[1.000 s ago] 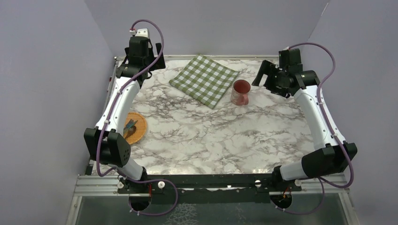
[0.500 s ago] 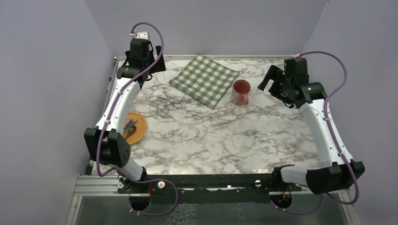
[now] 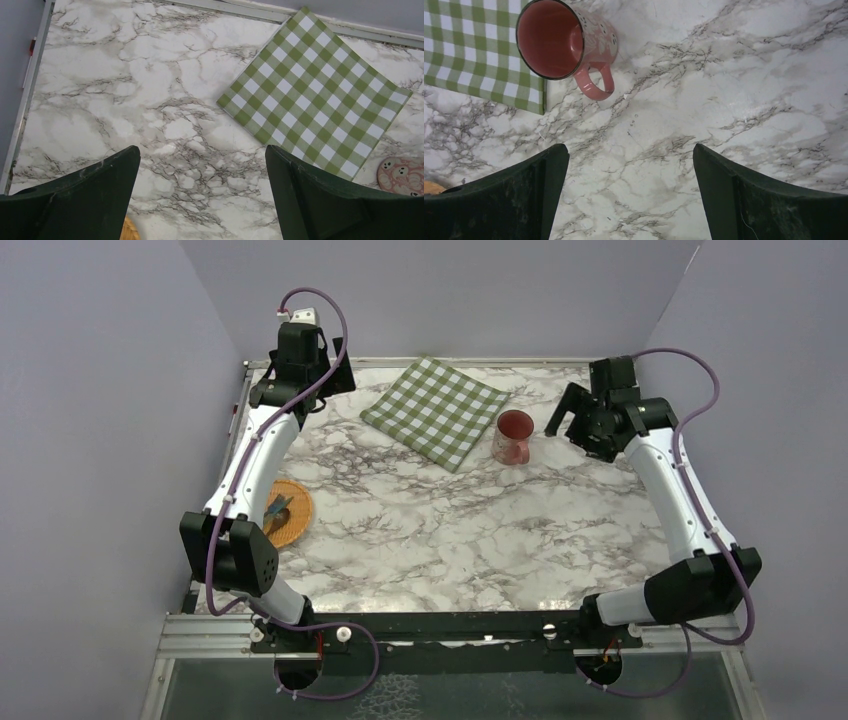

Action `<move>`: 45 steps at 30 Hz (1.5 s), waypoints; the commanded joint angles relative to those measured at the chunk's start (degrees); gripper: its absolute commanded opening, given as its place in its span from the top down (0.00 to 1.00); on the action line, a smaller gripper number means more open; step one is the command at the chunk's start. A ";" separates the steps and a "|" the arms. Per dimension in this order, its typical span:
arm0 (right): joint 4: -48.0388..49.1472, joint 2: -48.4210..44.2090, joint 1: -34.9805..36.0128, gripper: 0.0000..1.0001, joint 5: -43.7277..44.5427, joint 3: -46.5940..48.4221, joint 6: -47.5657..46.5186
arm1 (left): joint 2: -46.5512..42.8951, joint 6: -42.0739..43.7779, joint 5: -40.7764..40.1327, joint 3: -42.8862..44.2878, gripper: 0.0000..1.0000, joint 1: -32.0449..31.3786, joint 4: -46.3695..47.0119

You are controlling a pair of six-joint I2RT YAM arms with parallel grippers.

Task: Set the dinner table for one person
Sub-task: Pick up the cup at the center of the board.

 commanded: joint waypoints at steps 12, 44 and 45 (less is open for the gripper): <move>-2.75 9.53 0.13 0.09 -3.29 4.15 1.42 | 0.44 -0.44 2.04 0.21 0.01 0.29 0.02; -6.68 32.42 2.78 0.04 3.50 28.93 -12.99 | 2.58 1.92 2.47 1.50 0.01 0.24 0.61; -7.42 33.02 2.86 0.04 3.80 29.54 -13.62 | 2.58 2.06 2.36 1.46 0.01 0.27 0.59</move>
